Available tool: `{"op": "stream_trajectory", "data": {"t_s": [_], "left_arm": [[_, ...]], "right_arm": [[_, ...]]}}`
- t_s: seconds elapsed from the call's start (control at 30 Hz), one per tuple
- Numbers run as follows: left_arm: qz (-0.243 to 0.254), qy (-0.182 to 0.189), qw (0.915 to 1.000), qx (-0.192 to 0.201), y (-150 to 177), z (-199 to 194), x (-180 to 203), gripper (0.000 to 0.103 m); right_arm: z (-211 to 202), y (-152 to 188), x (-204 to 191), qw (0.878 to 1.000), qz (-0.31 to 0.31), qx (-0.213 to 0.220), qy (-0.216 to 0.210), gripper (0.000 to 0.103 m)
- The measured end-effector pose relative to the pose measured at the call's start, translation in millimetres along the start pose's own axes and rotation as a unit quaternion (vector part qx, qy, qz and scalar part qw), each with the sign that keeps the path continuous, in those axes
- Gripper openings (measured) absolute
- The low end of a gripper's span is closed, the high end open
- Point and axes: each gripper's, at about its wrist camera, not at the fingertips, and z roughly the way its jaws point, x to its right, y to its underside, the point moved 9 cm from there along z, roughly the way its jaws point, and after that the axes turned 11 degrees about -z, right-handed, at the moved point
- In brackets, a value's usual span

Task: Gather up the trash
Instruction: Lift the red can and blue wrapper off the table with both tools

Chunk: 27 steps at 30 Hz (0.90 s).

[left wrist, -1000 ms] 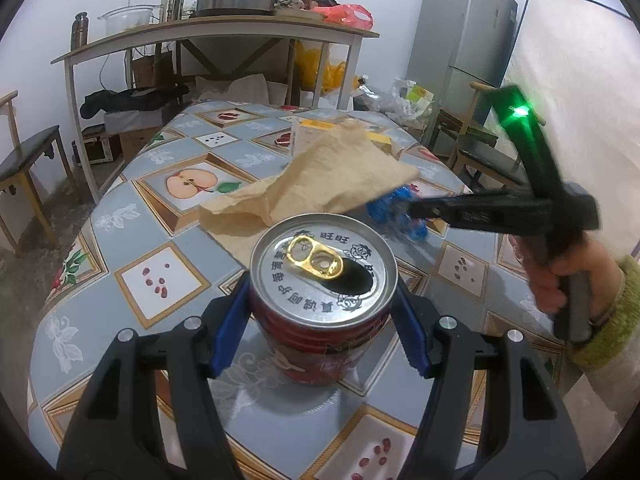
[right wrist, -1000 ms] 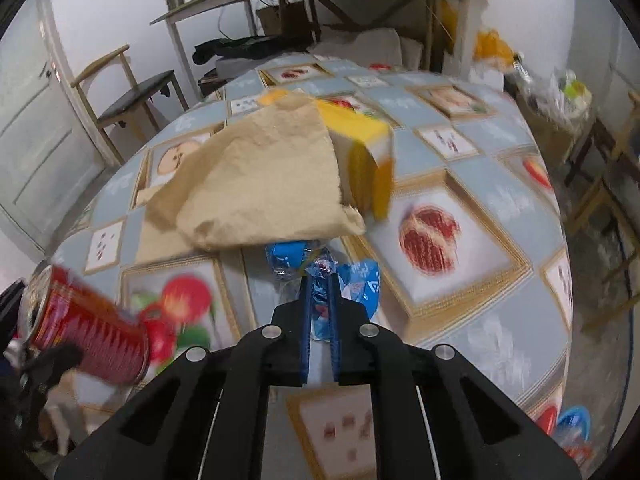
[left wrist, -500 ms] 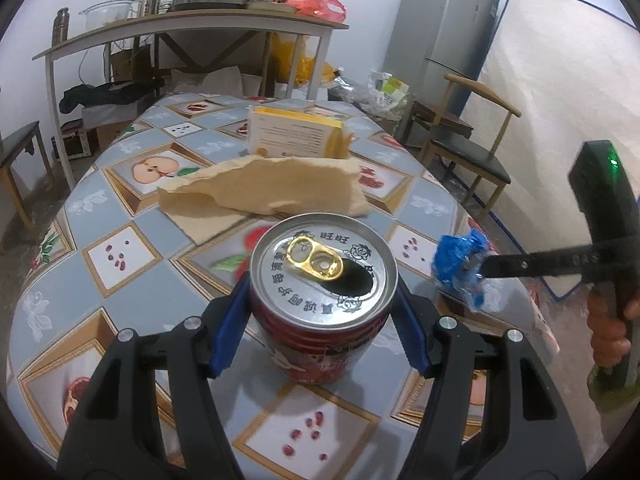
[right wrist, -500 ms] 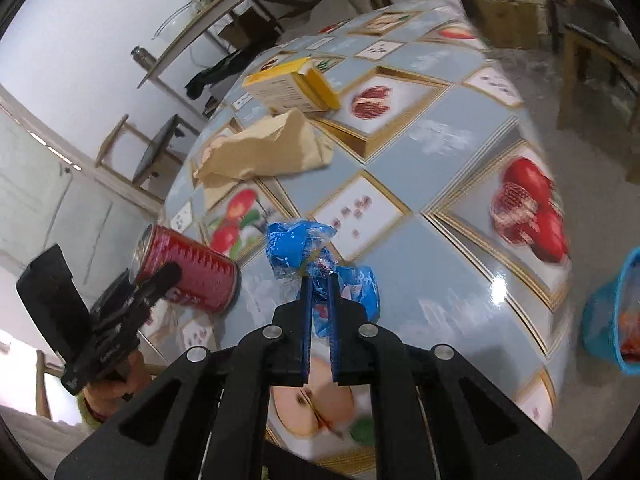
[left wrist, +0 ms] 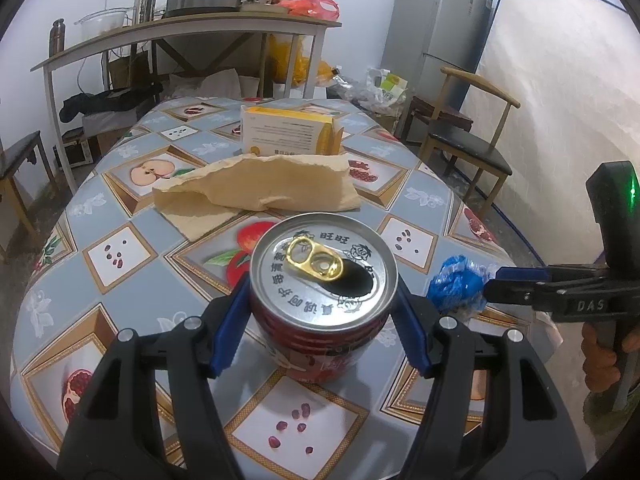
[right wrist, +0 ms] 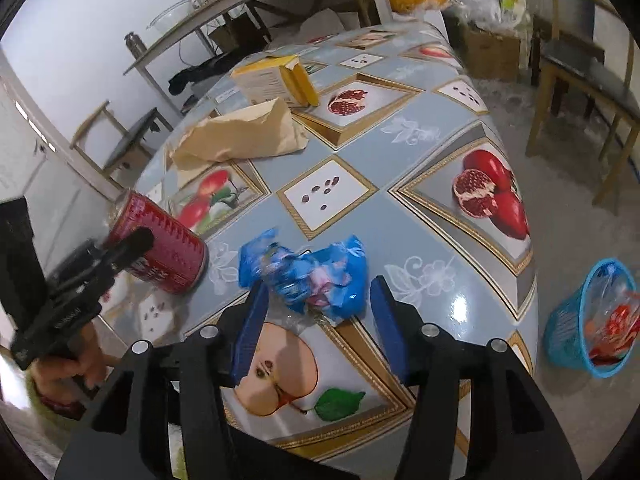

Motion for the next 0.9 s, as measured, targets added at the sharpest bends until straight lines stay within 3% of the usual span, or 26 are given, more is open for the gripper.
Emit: {"op": "stream_trajectory", "data": {"t_s": [0.27,0.43,0.47,0.53,0.57,0.7,0.87,0.9], "left_arm": [[0.006,-0.003,1.0000,-0.001,1,0,1,0.063],[0.006,-0.003,1.0000,-0.001,1,0,1,0.063],[0.006,-0.003,1.0000,-0.001,1,0,1,0.063],[0.005,-0.003,1.0000,0.000,1,0,1,0.063],[0.006,-0.003,1.0000,0.000,0,0,1,0.063],[0.006,-0.003,1.0000,-0.001,0,0,1,0.063],[0.004,-0.003,1.0000,-0.001,1,0,1,0.063],[0.005,-0.003,1.0000,-0.001,0,0,1,0.063]], "right_arm": [[20,-6,-14,0.998,-0.061,-0.004,0.029,0.052],[19,-11,-16,0.999,-0.051,-0.007,0.010,0.053],[15,-14,-16,0.999,-0.044,-0.004,0.001,0.055],[8,-18,-18,0.999,-0.032,0.006,-0.011,0.068],[4,-21,-19,0.999,-0.033,0.015,-0.011,0.069],[2,-31,-32,0.994,-0.106,0.029,0.026,0.071],[23,-33,-41,0.984,-0.172,0.013,0.032,0.071],[30,-32,-40,0.983,-0.181,0.006,0.037,0.066]]}}
